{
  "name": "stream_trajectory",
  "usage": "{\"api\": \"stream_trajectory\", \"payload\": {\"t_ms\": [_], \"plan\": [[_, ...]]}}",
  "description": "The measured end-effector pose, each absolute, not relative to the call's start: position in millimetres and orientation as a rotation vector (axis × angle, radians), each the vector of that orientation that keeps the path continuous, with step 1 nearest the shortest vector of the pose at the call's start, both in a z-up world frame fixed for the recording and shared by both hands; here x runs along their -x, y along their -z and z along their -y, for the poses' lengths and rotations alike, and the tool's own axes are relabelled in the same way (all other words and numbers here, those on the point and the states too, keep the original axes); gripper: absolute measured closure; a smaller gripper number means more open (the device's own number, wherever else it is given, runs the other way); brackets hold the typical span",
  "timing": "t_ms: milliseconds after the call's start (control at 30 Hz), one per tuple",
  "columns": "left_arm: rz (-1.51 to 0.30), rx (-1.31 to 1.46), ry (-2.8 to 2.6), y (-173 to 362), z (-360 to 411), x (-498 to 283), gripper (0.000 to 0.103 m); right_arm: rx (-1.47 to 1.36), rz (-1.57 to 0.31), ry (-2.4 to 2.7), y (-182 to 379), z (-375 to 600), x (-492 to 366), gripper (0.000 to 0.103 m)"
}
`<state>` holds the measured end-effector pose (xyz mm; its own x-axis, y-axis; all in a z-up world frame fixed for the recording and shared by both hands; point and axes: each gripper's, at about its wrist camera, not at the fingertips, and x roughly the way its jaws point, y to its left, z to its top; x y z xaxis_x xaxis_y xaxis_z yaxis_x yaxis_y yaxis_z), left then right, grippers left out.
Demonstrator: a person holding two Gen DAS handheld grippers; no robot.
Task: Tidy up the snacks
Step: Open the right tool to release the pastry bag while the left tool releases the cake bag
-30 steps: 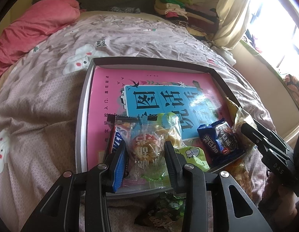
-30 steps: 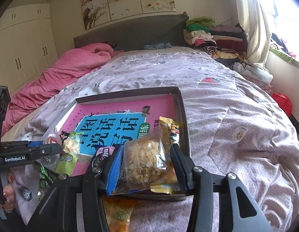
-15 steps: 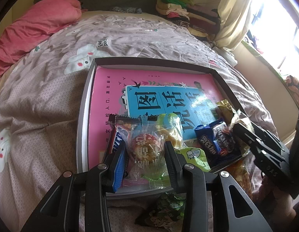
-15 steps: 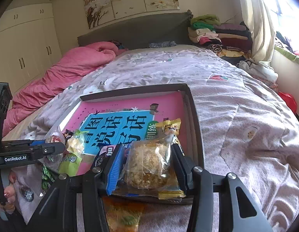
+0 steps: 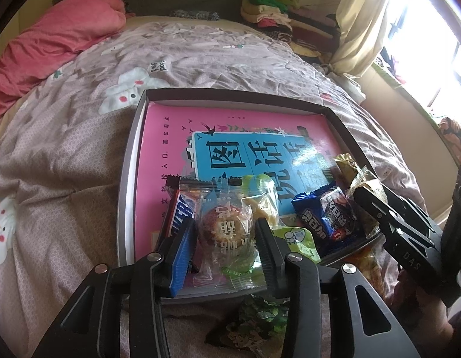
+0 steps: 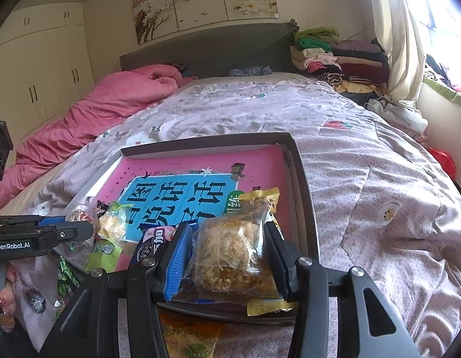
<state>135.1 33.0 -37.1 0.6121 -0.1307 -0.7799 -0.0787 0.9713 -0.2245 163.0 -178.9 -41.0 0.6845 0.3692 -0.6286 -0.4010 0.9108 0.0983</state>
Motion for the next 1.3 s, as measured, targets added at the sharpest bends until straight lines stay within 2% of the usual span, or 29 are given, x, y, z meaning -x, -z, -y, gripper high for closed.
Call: {"api": "stream_trajectory", "payload": {"t_ms": [400, 1300], "plan": [[-0.908, 0.239, 0.029, 30.3, -34.5, -130.2, 0.055, 0.012, -0.677, -0.423, 31.4, 191.6, -159.8, 0.046], [-0.889, 0.218, 0.034, 10.3, -30.5, -116.4, 0.037, 0.080, -0.692, -0.364, 31.8, 200.6, -151.3, 0.045]]}}
